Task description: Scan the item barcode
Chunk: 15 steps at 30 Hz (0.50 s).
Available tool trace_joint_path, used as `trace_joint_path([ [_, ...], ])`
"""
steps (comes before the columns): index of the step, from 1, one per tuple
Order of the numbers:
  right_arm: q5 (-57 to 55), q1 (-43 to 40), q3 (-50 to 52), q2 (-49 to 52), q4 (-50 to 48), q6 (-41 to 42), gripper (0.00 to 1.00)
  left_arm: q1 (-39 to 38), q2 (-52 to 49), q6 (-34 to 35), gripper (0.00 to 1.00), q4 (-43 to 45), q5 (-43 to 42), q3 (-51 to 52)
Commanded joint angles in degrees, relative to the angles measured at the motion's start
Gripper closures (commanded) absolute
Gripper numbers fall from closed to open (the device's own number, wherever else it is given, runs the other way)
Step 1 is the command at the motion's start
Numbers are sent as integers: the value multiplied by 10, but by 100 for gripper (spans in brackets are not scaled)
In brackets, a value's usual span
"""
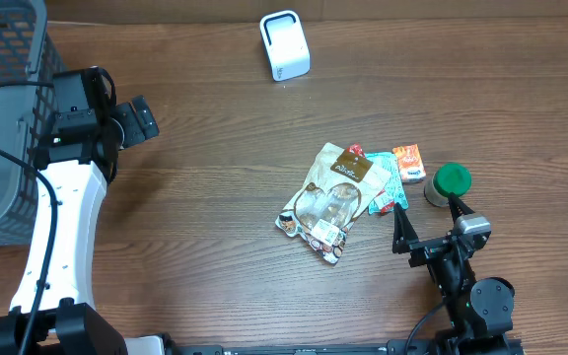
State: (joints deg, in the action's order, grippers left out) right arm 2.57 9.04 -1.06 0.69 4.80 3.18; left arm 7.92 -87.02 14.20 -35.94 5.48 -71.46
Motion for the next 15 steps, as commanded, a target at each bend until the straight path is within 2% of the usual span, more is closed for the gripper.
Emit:
trace_joint_path([
  [1,-3,-2,6,-5,-1,-2,0,-1,1,2,0,2,7,-5],
  [10,-3,-2,6,-5,-1,-2,0,0,-2,2,0,2,5,-5],
  [15,-3,-2,6,-5,-1,-2,0,-7,49,2,0,-5,5,-1],
])
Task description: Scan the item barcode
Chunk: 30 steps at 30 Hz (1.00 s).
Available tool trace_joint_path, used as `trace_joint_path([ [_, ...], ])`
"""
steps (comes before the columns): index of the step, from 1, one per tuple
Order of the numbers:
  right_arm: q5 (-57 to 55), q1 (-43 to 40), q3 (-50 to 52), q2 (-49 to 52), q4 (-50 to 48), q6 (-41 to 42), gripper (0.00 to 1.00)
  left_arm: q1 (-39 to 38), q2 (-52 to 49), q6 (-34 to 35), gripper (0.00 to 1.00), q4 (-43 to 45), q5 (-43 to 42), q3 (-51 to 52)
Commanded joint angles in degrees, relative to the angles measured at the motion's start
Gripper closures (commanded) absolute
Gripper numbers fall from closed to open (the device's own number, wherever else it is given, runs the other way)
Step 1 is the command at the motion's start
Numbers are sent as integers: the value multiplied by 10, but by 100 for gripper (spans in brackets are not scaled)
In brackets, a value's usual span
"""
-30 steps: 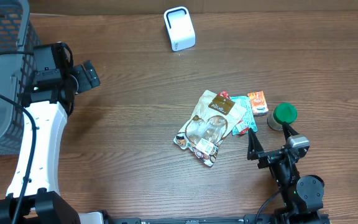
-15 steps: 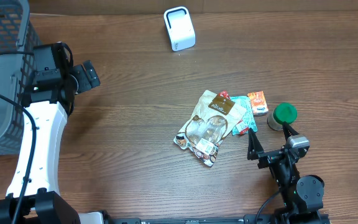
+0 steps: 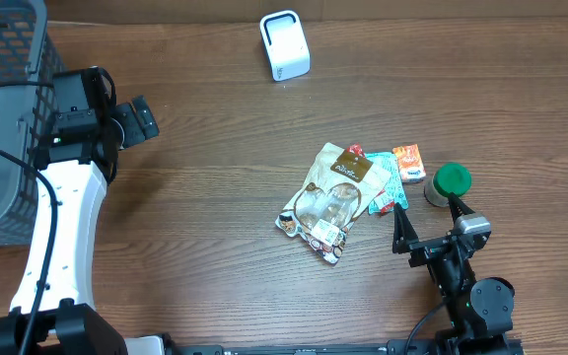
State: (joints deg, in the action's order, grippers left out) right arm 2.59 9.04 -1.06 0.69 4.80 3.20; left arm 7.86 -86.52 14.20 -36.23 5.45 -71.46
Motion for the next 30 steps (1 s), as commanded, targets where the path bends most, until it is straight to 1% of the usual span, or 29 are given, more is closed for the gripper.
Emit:
trace_joint_path([
  [1,-4,-2,6,-5,-1,-2,0,-7,63,2,0,-5,5,0],
  [7,-4,-2,6,-5,-1,-2,0,-8,219,2,0,-16,5,1],
  [11,-4,-2,6,-5,-1,-2,0,-8,293,2,0,-16,5,1],
  [15,-4,-2,6,-5,-1,-2,0,-8,337,2,0,-17,5,1],
  [18,-4,-2,6,-5,-1,-2,0,-8,344,2,0,-21,5,1],
  [22,-4,-2,6,-5,-1,-2,0,-8,375,2,0,-62,5,10],
  [25,-4,-2,6,-5,-1,-2,0,-8,405,2,0,-71,5,38],
  [30,-4,-2,6,-5,-1,-2,0,-8,466,2,0,-72,5,118],
])
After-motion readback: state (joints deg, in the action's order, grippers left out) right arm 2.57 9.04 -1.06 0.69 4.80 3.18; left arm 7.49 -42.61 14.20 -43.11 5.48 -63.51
